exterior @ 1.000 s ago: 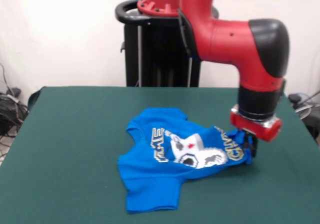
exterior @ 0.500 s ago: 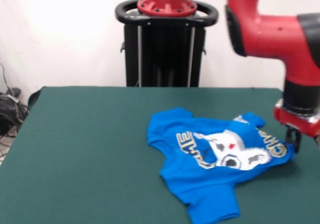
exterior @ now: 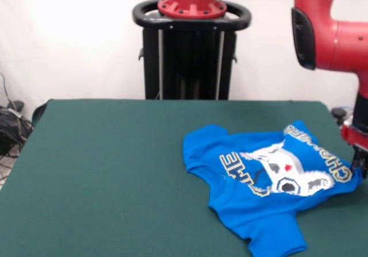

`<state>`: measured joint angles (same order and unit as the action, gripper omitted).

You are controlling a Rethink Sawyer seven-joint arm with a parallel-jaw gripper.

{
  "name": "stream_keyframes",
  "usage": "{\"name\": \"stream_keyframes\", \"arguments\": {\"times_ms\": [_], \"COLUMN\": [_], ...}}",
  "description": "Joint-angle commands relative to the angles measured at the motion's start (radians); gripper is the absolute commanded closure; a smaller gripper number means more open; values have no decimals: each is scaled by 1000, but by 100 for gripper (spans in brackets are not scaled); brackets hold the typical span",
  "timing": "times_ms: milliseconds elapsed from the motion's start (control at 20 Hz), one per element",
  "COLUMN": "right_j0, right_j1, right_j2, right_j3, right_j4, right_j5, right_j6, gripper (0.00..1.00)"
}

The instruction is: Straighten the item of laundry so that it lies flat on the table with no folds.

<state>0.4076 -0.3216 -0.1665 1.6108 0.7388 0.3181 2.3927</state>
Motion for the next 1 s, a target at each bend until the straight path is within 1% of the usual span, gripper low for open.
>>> {"name": "stream_keyframes", "arguments": {"times_ms": [50, 100, 150, 200, 250, 350, 450, 850, 1000], "right_j0": [35, 31, 37, 26, 33, 23, 26, 7, 8], "right_j1": [161, 185, 216, 228, 261, 274, 270, 239, 230], "right_j2": [-143, -157, -180, -154, -179, -167, -179, -62, -49], "right_j3": [-249, -283, -320, -328, -365, -379, -393, -373, -378], "right_j4": [84, 84, 92, 121, 122, 122, 106, 120, 115], "right_j5": [218, 243, 268, 257, 274, 277, 313, 256, 272], "right_j6": [520, 556, 618, 668, 710, 719, 747, 774, 789], "gripper": [100, 100, 100, 100, 100, 100, 100, 100, 100]}}
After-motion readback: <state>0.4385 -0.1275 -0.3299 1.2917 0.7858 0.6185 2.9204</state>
